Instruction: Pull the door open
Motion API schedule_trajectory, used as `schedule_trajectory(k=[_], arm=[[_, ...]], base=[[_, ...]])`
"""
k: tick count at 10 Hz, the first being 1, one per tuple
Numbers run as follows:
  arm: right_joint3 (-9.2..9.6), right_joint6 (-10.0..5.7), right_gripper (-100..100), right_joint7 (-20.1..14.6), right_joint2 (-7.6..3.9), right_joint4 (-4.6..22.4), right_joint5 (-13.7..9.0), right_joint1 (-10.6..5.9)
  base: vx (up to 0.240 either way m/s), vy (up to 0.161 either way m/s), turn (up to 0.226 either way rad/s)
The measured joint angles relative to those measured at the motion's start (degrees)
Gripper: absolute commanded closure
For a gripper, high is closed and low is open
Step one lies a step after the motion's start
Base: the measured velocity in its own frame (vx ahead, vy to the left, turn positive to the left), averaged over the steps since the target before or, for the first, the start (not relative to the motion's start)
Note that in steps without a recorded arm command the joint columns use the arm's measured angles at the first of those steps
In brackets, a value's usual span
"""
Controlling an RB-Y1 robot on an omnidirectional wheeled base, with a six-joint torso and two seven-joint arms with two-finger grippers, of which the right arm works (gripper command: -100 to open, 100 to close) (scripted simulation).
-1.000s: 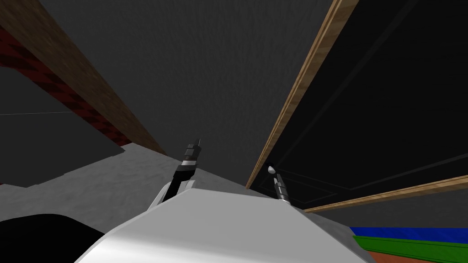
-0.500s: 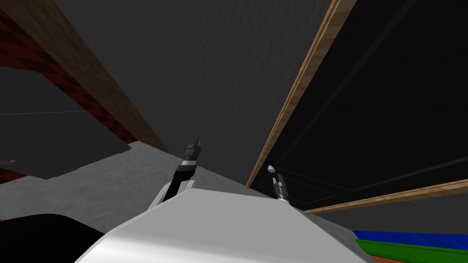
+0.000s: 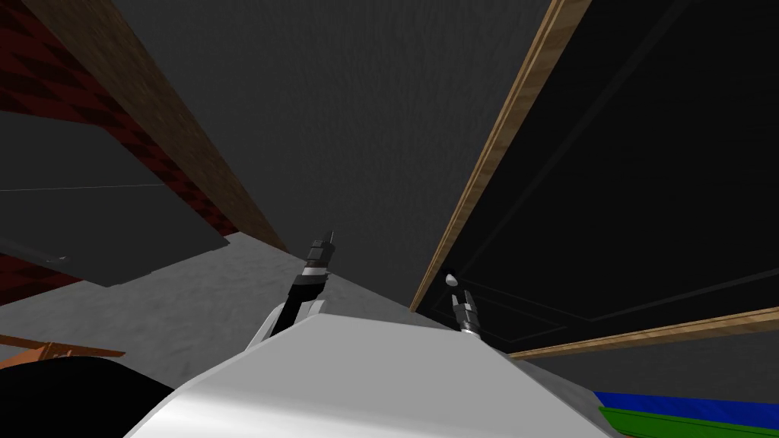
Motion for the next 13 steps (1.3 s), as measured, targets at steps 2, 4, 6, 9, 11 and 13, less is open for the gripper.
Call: schedule_trajectory(k=[2,4,6,9,11,13], arm=[[0.84,0.45,-100,-3.02,0.05,-0.56,-1.79,0.13],[1.49,0.76,-100,-5.70,0.10,-1.00,-3.17,0.26],[2.44,1.15,-100,-8.82,0.15,-1.53,-5.22,0.37],[3.32,1.62,-100,-12.88,0.22,-2.16,-7.10,0.55],[4.22,2.04,-100,-16.02,0.25,-2.73,-9.05,0.70],[4.86,2.37,-100,-18.93,0.29,-3.13,-10.42,0.77]], base=[[-0.041,-0.018,0.030],[-0.031,-0.015,0.043],[-0.047,-0.020,0.055],[-0.032,-0.007,0.041],[-0.049,-0.010,0.056],[-0.033,-0.014,0.037]])
